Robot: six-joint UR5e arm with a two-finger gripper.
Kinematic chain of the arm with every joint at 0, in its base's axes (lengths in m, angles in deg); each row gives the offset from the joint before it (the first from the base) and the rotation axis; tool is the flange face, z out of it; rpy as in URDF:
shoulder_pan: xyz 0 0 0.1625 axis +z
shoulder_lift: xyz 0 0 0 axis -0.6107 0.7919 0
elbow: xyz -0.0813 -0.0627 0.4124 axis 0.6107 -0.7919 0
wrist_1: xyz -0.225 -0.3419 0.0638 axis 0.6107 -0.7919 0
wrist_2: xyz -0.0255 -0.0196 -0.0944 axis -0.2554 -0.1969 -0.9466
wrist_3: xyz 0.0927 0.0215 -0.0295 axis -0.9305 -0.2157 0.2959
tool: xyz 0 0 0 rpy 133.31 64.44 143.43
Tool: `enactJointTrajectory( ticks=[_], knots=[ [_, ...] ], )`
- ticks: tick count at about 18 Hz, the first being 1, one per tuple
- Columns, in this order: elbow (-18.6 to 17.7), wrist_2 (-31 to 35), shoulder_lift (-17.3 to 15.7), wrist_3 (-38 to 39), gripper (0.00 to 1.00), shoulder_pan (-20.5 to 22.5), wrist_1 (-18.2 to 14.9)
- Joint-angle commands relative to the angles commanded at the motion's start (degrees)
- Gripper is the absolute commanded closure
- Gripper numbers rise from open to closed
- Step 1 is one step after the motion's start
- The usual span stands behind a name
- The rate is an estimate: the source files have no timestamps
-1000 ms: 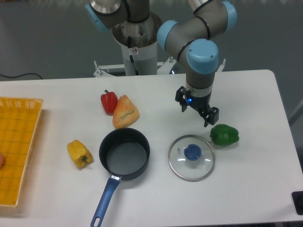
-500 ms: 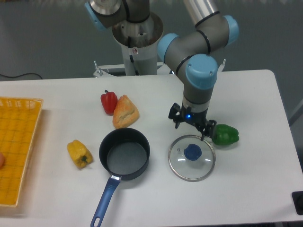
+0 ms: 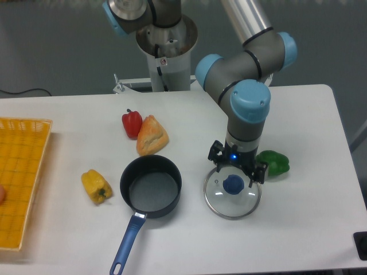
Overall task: Place the lid on the table
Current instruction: 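Lower the gripper and close it around the blue knob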
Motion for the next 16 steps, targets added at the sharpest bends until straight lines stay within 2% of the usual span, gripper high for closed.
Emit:
enactJointTrajectory(
  ticks=[7,11,16],
  knots=[
    [0.53,2.02,3.69,-0.35,0.0,-0.44,0.0],
    [0.09,6.06,5.27,-0.53,0.0,-0.88,-0.09],
    [-0.09,6.68,5.72,-2.29,0.0,-1.14,-0.18]
  ],
)
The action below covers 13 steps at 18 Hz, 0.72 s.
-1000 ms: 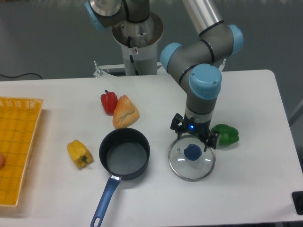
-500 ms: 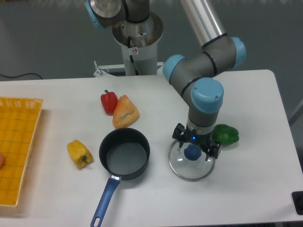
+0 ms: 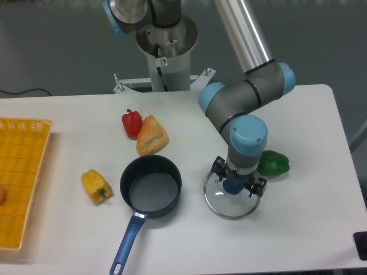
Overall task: Place the lid on the table
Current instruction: 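Lower the gripper and close it around the blue knob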
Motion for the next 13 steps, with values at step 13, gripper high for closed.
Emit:
enactJointTrajectory(
  ticks=[13],
  knots=[
    [-0.35,0.0,-0.17,-0.18,0.39,0.0,-0.53]
  ],
)
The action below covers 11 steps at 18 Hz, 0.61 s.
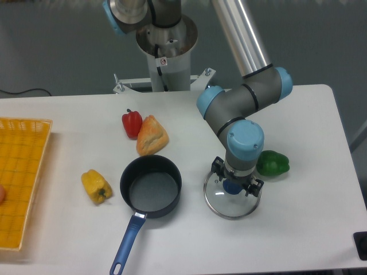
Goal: Place the lid on the table
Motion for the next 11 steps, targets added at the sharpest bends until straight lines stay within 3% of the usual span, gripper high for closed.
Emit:
enactJointTrajectory(
  ticks=[4,11],
  knots=[
    [0.0,0.0,-0.26,-0.09,0.51,0.0,-0.09],
    [0.62,-0.26,-1.14,-0.26,0.53,0.35,-1.85]
  ],
)
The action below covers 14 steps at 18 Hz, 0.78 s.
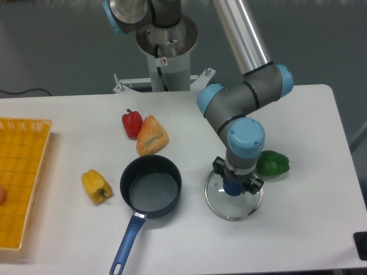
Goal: Place the lid on the table
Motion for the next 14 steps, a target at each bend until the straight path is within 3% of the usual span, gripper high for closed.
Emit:
enactJointTrajectory(
  ticks=[4,8,14],
  knots=[
    [0.18,-0.44,-0.53,0.0,0.53,0.09,-0.17],
    [1.49,-2.37,-1.32,0.09,0.53,0.18,-2.63],
    [1.32,-2.37,-0.97,0.18,0.53,0.0,-2.64]
  ],
)
